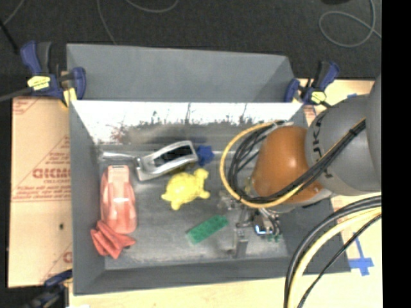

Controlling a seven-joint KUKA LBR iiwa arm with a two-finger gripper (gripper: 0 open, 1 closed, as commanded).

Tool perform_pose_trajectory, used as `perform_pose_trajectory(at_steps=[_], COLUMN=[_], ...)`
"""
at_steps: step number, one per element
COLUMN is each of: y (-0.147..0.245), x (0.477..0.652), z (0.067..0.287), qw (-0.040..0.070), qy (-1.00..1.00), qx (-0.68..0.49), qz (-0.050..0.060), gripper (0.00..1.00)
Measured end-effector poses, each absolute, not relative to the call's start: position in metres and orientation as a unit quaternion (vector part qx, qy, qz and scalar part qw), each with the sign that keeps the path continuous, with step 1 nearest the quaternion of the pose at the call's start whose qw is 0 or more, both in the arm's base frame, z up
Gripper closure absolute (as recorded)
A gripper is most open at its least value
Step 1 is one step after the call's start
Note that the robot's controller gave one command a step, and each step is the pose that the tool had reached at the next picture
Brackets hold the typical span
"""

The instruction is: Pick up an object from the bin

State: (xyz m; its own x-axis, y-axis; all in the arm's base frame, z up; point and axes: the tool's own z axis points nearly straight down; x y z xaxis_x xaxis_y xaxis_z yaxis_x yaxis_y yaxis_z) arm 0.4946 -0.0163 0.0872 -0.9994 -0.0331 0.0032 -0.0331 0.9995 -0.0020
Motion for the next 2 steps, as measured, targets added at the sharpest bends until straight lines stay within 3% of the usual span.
perform_pose_trajectory(at_steps=[1,2], y=[0.006,0.018], x=[0.52,0.518], z=[0.1,0.073], qw=[-0.004,0.0], qy=[-1.0,-0.997], qx=[0.006,0.082], qz=[-0.001,0.001], gripper=[0.0,0.0])
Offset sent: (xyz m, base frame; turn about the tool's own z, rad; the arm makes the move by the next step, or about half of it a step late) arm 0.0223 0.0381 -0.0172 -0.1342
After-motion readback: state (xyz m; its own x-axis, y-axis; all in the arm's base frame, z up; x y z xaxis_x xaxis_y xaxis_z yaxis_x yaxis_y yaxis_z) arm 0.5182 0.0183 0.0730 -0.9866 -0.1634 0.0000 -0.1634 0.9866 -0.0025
